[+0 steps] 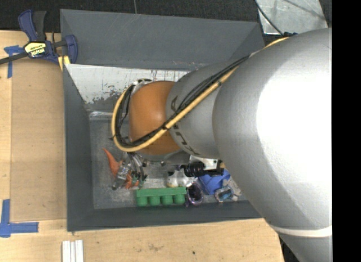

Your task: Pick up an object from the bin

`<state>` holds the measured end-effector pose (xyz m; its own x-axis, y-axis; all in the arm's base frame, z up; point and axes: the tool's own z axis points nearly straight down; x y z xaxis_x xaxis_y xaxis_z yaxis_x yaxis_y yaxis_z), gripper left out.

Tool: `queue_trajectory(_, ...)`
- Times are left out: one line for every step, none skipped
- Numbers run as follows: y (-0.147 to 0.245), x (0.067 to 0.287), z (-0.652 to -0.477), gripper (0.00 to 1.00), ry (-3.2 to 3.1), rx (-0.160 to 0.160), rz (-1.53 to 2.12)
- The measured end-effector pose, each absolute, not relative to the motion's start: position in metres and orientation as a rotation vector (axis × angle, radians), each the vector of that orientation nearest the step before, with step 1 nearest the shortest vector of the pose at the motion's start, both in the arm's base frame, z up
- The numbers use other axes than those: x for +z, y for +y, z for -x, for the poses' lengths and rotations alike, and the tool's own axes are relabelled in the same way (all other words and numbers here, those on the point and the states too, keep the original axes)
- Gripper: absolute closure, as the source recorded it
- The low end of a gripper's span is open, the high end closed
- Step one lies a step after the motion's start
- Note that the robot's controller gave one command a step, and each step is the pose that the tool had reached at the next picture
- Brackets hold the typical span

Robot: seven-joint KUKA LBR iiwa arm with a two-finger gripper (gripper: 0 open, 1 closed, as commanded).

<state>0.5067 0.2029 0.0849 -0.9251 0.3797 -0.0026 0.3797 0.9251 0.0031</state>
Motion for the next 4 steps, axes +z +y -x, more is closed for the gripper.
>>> queue_trajectory(0.203, 0.090, -0.507, 1.00, 3.080, 0.003, -0.608)
queue_trajectory(0.202, 0.096, -0.506, 1.00, 3.084, -0.001, -0.609)
queue_trajectory(0.202, 0.112, -0.505, 1.00, 3.089, -0.006, -0.609)
queue_trajectory(0.202, 0.133, -0.506, 1.00, 3.087, -0.004, -0.608)
